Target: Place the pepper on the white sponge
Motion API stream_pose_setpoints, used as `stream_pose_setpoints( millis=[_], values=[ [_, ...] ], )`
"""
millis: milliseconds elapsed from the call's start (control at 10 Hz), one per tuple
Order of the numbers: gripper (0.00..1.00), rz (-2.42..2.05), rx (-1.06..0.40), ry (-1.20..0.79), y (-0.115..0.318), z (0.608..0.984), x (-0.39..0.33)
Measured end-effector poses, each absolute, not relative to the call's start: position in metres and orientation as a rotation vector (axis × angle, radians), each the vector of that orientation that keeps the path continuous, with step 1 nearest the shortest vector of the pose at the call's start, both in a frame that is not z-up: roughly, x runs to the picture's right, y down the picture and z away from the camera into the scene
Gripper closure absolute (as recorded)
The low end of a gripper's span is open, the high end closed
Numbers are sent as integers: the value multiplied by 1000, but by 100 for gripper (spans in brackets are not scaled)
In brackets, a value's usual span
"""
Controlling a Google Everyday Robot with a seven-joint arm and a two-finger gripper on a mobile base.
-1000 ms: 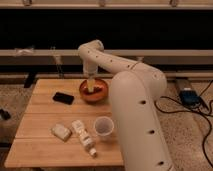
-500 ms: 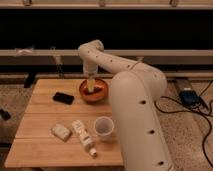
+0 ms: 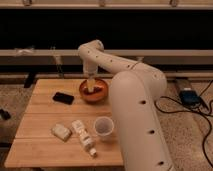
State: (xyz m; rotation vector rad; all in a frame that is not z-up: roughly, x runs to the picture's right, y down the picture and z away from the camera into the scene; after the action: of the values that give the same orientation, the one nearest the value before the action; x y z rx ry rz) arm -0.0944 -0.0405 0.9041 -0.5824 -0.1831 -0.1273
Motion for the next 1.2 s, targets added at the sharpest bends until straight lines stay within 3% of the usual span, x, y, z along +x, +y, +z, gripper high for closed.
stream_pose_setpoints(
  millis=[1200],
  values=[
    [23,-166,-611,-154,-13,956,-86]
  ],
)
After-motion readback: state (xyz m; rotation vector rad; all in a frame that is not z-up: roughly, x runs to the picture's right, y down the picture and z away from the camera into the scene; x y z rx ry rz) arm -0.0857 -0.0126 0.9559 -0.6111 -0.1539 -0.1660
